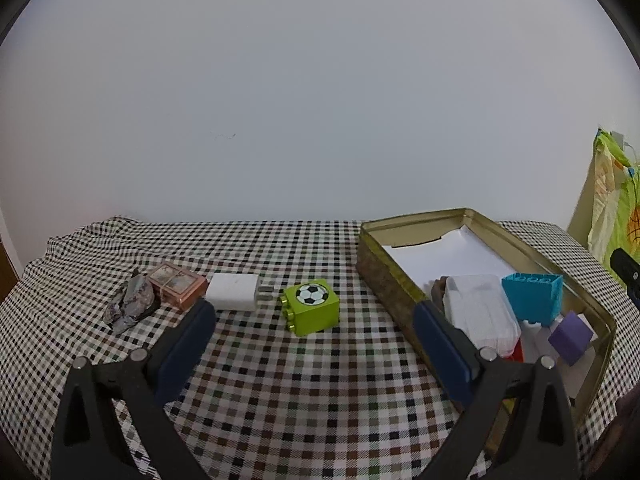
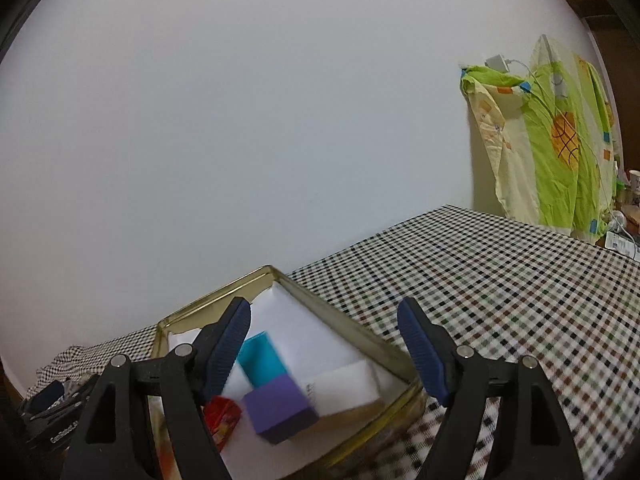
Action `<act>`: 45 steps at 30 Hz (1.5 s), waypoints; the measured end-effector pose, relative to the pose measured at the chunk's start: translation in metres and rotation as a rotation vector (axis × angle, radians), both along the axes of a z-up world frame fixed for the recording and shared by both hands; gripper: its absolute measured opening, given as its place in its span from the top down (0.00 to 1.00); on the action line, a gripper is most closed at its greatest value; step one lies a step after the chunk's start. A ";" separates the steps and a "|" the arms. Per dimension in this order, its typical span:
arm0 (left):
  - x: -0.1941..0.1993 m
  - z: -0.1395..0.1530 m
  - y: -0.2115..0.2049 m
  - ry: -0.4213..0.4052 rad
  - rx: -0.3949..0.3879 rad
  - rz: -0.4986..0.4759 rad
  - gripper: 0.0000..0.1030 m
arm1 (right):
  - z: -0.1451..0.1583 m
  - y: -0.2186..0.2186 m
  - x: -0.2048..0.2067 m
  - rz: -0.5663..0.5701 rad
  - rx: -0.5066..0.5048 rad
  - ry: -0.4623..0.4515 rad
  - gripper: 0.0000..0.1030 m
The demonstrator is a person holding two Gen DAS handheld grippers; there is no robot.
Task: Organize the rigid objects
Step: 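Withdraw both open tools from the tin toward the grey pouch and green block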
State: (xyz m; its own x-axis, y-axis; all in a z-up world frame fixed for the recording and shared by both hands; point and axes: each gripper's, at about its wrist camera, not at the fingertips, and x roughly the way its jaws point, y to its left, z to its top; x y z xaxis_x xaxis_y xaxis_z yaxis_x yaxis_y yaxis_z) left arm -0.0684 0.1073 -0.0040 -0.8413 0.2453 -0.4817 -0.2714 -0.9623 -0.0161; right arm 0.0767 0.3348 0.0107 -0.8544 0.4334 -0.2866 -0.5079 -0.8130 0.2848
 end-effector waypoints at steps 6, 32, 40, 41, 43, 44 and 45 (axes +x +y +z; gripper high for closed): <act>0.000 0.000 -0.010 -0.008 0.015 0.000 0.03 | 0.003 -0.025 0.000 -0.006 0.089 -0.001 0.24; -0.017 -0.006 -0.070 -0.054 0.047 0.056 0.03 | -0.002 -0.111 -0.046 0.139 0.084 -0.041 0.24; -0.034 -0.011 -0.102 -0.099 0.070 0.131 0.03 | -0.005 -0.133 -0.068 0.203 0.083 -0.080 0.24; -0.038 -0.013 -0.106 -0.112 0.077 0.142 0.03 | -0.005 -0.136 -0.071 0.212 0.082 -0.087 0.24; -0.043 -0.014 -0.112 -0.129 0.083 0.157 0.03 | -0.007 -0.143 -0.076 0.229 0.082 -0.098 0.24; -0.045 -0.015 -0.114 -0.134 0.083 0.163 0.03 | -0.007 -0.145 -0.079 0.237 0.083 -0.105 0.24; -0.049 -0.016 -0.118 -0.144 0.084 0.172 0.03 | -0.008 -0.148 -0.083 0.245 0.084 -0.115 0.24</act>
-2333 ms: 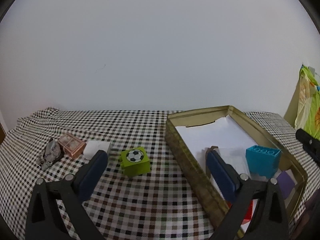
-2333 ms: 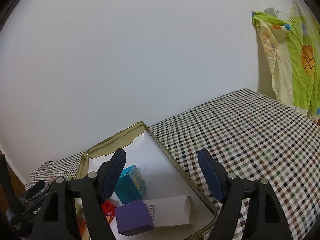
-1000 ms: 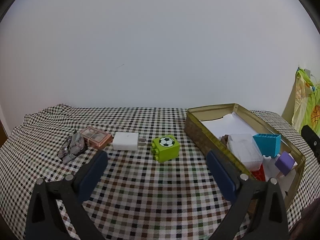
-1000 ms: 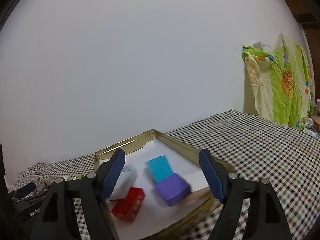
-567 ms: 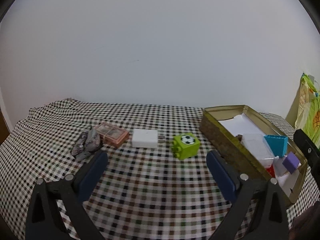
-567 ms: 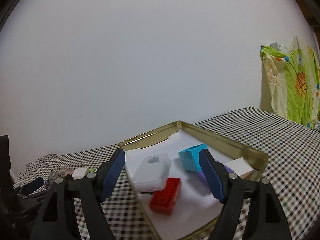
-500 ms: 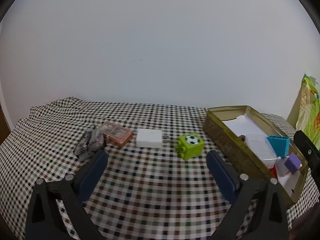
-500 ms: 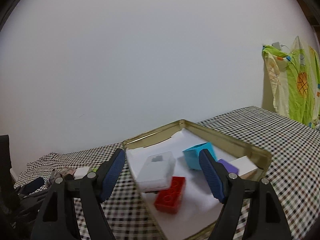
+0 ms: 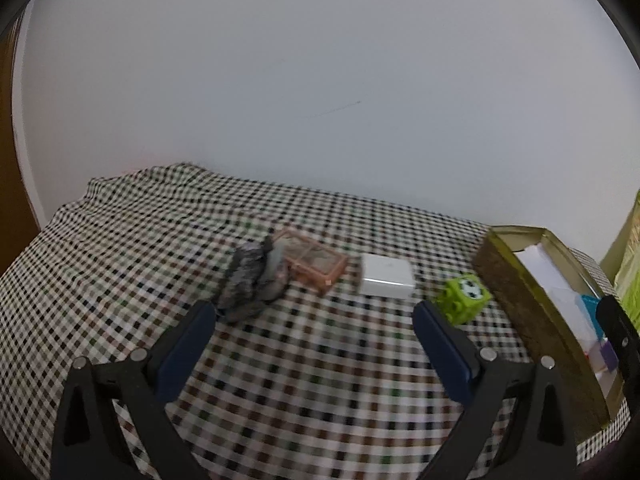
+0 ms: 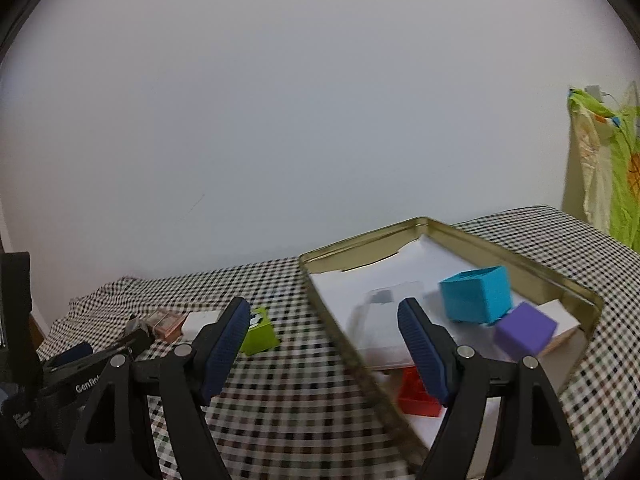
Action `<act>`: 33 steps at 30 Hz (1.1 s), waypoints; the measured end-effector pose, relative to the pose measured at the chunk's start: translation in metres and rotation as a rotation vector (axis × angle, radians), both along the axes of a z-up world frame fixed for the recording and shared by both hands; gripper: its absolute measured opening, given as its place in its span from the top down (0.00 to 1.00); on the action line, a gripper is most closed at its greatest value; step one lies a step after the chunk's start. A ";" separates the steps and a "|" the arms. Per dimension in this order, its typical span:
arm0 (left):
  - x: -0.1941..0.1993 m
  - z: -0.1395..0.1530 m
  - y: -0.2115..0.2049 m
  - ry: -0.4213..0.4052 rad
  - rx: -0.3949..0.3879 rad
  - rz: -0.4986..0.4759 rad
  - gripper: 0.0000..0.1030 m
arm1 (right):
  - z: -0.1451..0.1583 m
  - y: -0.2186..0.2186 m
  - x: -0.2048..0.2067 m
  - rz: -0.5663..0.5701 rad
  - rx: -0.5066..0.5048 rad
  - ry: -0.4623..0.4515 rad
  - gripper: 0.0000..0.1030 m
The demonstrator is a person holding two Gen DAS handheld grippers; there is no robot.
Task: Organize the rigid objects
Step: 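Withdraw both open tools from the tin toward the grey pouch and green block, then grasp the grey sequined pouch with the left tool while the right tool grasps the green soccer-ball block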
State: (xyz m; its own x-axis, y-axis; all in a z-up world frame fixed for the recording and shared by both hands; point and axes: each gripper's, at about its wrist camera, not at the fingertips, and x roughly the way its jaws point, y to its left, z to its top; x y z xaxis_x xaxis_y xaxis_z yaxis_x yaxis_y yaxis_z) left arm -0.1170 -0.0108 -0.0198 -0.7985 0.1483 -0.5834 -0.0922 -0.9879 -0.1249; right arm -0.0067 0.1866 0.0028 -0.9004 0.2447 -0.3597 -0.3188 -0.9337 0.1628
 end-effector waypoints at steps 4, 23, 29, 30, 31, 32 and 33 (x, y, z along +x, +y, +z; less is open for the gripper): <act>-0.010 -0.004 -0.013 -0.040 0.015 0.032 0.03 | -0.003 -0.007 -0.017 0.020 -0.018 -0.026 0.24; -0.074 -0.027 -0.031 -0.234 0.059 0.054 0.13 | -0.031 -0.028 -0.104 0.158 -0.124 -0.267 0.24; -0.082 -0.029 -0.026 -0.258 0.022 0.054 0.18 | -0.041 -0.034 -0.125 0.155 -0.120 -0.353 0.24; -0.083 -0.029 -0.028 -0.258 0.018 0.056 0.20 | -0.043 -0.034 -0.129 0.149 -0.116 -0.369 0.24; -0.084 -0.029 -0.029 -0.258 0.011 0.061 0.24 | -0.045 -0.034 -0.132 0.147 -0.116 -0.386 0.24; -0.086 -0.029 -0.031 -0.258 0.005 0.065 0.26 | -0.047 -0.033 -0.135 0.145 -0.118 -0.401 0.24; -0.086 -0.029 -0.033 -0.259 0.002 0.067 0.26 | -0.049 -0.032 -0.138 0.142 -0.120 -0.416 0.24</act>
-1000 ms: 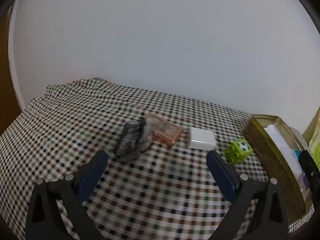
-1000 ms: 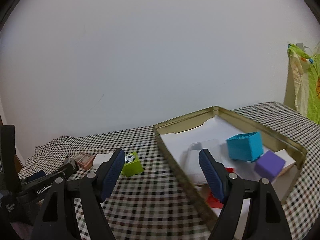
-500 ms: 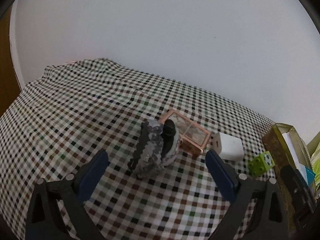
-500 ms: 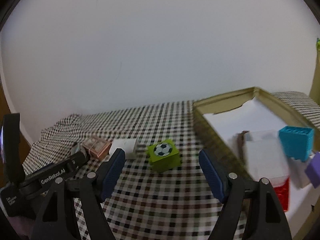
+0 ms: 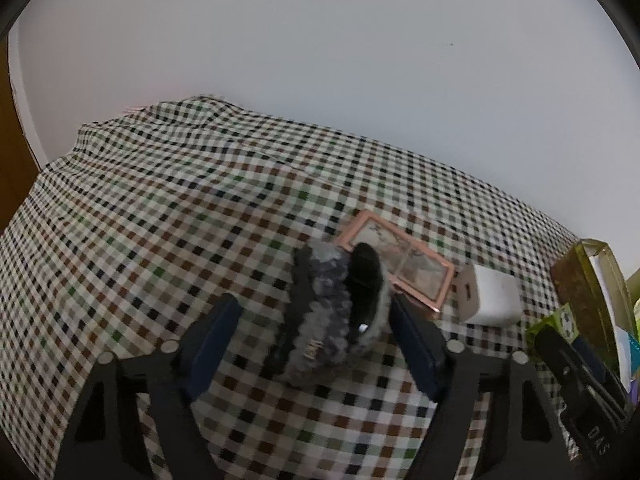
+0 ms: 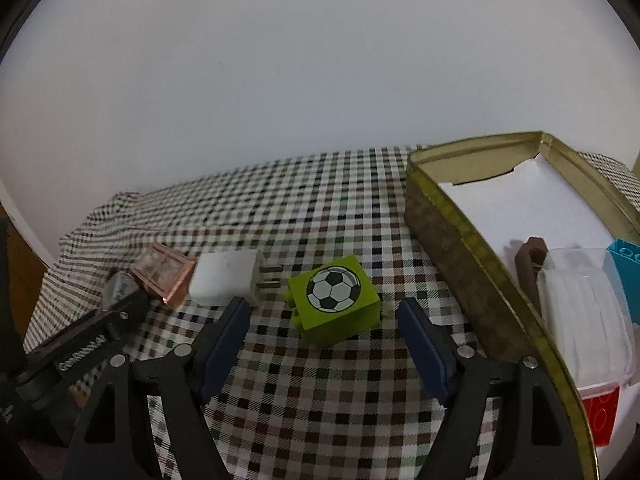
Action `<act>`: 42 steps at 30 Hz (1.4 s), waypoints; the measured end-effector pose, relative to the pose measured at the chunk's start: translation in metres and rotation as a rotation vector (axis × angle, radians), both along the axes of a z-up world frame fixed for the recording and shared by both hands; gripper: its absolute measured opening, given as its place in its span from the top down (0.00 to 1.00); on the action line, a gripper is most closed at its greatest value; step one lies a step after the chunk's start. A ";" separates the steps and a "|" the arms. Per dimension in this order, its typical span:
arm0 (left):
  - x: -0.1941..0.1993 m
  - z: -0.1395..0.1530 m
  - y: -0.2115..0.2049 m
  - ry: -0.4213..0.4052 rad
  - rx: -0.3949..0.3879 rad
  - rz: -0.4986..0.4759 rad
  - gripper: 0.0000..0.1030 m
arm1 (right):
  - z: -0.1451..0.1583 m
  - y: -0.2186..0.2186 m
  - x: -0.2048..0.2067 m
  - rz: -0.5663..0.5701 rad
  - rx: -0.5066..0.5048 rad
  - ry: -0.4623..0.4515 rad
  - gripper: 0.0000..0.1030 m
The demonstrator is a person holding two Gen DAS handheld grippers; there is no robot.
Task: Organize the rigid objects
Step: 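Grasp the grey sequined pouch with the left tool while the right tool grasps the green soccer-ball block, then carry the grey pouch and green block over the tin and release them inside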
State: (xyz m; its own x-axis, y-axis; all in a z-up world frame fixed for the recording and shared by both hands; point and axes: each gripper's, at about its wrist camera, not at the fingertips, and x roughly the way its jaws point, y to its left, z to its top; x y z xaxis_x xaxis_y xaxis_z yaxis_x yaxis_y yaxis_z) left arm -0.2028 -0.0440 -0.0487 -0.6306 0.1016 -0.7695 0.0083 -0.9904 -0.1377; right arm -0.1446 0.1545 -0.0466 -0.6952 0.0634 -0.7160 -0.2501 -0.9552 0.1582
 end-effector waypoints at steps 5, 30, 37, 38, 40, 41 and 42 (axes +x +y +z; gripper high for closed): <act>0.001 0.001 0.002 -0.005 -0.023 -0.003 0.26 | -0.007 -0.004 -0.007 0.001 0.022 -0.061 0.24; 0.040 0.045 -0.013 0.301 0.162 -0.087 0.59 | 0.036 -0.010 0.069 0.183 -0.055 0.365 0.50; 0.057 0.054 0.001 0.386 0.130 -0.175 0.59 | 0.042 0.005 0.089 0.154 -0.021 0.413 0.50; 0.059 0.055 0.003 0.399 0.129 -0.185 0.59 | 0.047 0.003 0.081 0.151 -0.016 0.418 0.50; 0.061 0.055 0.006 0.422 0.126 -0.200 0.59 | 0.049 0.008 0.086 0.140 -0.012 0.429 0.50; 0.064 0.057 0.011 0.427 0.126 -0.204 0.59 | 0.050 0.010 0.088 0.130 -0.012 0.431 0.50; 0.066 0.057 0.014 0.431 0.127 -0.205 0.59 | 0.050 0.013 0.090 0.121 -0.018 0.435 0.50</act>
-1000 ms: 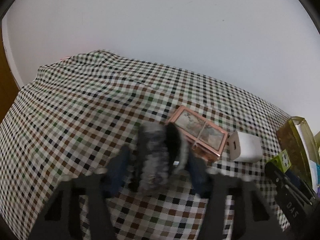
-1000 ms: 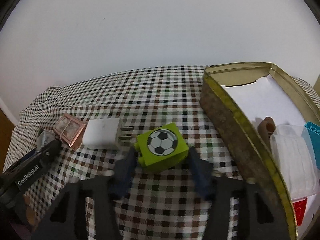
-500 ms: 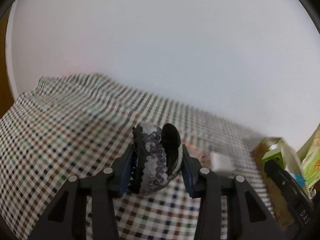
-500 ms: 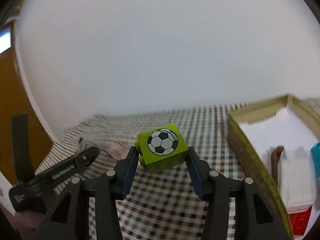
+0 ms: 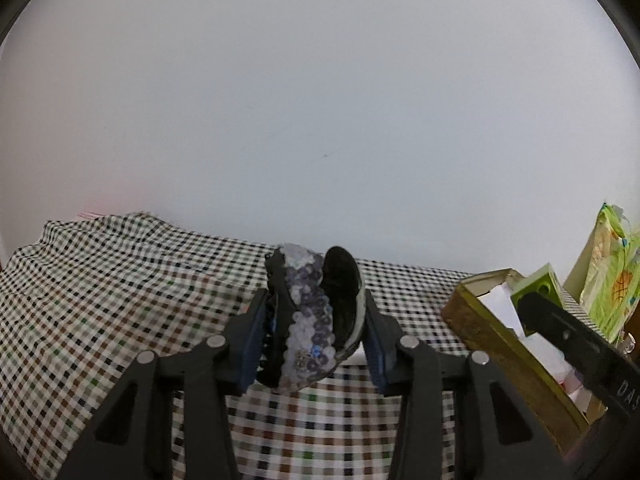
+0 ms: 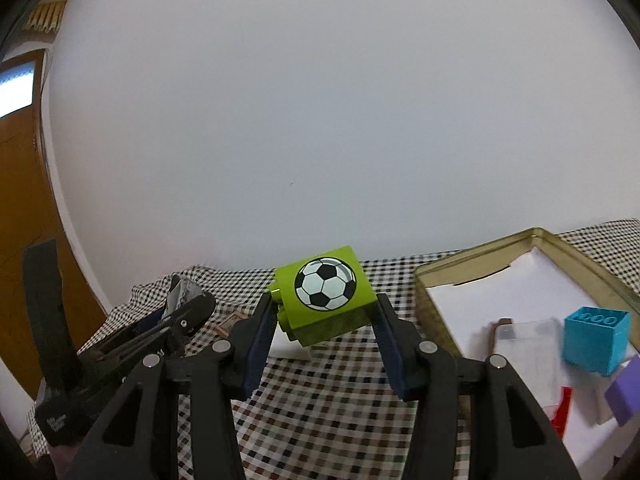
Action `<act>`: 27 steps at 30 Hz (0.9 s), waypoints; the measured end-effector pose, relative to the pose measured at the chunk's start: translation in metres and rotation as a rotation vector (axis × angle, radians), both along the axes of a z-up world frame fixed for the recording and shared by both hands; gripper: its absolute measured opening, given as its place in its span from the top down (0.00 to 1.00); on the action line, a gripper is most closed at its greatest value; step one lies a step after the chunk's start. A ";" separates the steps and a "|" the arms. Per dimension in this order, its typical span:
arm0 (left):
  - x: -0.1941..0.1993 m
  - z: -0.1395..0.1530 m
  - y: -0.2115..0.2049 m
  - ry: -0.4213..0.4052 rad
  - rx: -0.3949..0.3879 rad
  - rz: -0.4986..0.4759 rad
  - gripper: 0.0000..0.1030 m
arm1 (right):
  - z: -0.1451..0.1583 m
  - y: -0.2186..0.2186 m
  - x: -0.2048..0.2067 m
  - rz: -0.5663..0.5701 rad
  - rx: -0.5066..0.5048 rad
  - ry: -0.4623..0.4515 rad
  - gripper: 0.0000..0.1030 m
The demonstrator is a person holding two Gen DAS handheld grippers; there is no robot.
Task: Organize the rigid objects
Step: 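Carry the grey pouch and green block over the tin and release them inside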
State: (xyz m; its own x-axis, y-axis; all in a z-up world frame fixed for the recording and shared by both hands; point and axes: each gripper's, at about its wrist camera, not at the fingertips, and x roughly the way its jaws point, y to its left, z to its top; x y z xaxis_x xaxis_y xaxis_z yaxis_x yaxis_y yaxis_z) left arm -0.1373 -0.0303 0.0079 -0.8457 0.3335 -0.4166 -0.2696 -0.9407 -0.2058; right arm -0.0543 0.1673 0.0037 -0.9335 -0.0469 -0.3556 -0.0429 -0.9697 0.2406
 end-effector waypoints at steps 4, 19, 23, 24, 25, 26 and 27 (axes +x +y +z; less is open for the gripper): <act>0.007 0.003 0.012 0.007 0.003 0.002 0.59 | 0.007 0.017 0.003 -0.013 -0.035 0.012 0.50; 0.035 0.016 0.095 0.039 0.006 -0.077 0.59 | 0.032 0.054 0.040 -0.037 -0.083 0.048 0.50; 0.037 0.020 0.123 0.040 0.000 -0.113 0.59 | 0.033 0.078 0.041 -0.067 -0.085 0.032 0.50; 0.038 0.021 0.128 0.041 0.000 -0.122 0.59 | 0.033 0.085 0.042 -0.074 -0.094 0.027 0.50; 0.039 0.022 0.134 0.042 -0.001 -0.130 0.59 | 0.033 0.092 0.042 -0.078 -0.106 0.021 0.50; 0.039 0.023 0.141 0.043 0.000 -0.141 0.59 | 0.034 0.097 0.042 -0.080 -0.108 0.014 0.50; 0.040 0.025 0.147 0.044 0.001 -0.152 0.59 | 0.034 0.103 0.041 -0.091 -0.101 0.001 0.50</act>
State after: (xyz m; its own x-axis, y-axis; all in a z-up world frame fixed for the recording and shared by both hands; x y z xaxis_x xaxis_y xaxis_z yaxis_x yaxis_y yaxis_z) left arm -0.0970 0.1163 0.0325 -0.8027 0.4597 -0.3799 -0.4177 -0.8880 -0.1921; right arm -0.0130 0.2698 0.0382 -0.9360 0.0021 -0.3520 -0.1290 -0.9325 0.3373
